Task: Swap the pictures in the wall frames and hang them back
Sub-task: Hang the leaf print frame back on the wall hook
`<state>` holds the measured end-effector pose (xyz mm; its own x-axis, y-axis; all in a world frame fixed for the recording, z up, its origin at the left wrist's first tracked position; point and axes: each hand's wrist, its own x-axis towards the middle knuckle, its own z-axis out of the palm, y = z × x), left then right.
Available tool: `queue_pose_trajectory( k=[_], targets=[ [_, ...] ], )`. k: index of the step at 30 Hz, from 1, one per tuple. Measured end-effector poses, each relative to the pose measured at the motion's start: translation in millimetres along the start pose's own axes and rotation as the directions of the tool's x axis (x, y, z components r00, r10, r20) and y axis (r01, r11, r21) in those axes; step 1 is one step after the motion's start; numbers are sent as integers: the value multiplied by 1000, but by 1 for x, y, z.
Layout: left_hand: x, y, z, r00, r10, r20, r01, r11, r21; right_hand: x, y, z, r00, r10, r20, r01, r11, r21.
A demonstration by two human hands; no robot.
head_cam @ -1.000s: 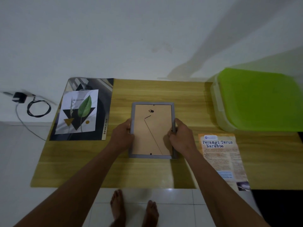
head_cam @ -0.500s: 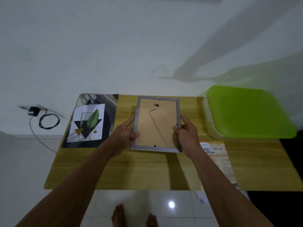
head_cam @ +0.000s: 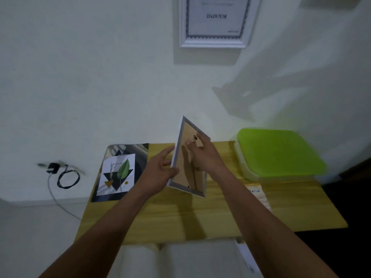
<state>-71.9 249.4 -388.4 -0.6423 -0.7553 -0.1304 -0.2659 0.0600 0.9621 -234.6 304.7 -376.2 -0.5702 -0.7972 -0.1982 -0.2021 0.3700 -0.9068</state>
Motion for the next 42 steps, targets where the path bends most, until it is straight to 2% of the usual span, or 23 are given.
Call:
queue_pose_trajectory(
  k=[4,11,13,16,20,23,26,30,32,36,42],
  targets=[
    [-18,9,9,994,110,6,-110,993,54,-19,-16,11,997,-76,9,76,997,28],
    [-35,20,36,978,211,-7,-208,970,122,-33,-20,-1,992,-107,-61,113,989,101],
    [-33,18,45,967,255,-23,-247,951,188,-35,-20,-6,986,-117,-118,128,987,94],
    [-29,17,57,953,304,-13,-277,885,375,-36,-16,-15,974,-114,-198,145,978,150],
    [-23,18,64,947,320,-9,-286,858,426,-35,-13,-32,976,-61,-210,120,951,283],
    [-12,21,51,925,349,-153,-264,876,403,-30,-13,-45,976,-34,-216,128,891,435],
    [2,25,24,905,334,-263,-215,894,394,-22,-13,-53,989,-19,-148,96,843,529],
    [22,46,-16,970,91,-227,-17,951,309,-17,-26,-58,997,-79,-10,70,805,589],
    [26,54,-38,982,15,-187,29,972,232,-18,-37,-57,991,-123,57,61,784,618],
    [23,66,-79,986,38,-160,-31,999,41,-10,-64,-53,972,-197,127,70,762,644],
    [25,99,-137,959,189,-209,-199,980,-28,2,-129,-32,906,-379,189,192,765,615]
  ],
)
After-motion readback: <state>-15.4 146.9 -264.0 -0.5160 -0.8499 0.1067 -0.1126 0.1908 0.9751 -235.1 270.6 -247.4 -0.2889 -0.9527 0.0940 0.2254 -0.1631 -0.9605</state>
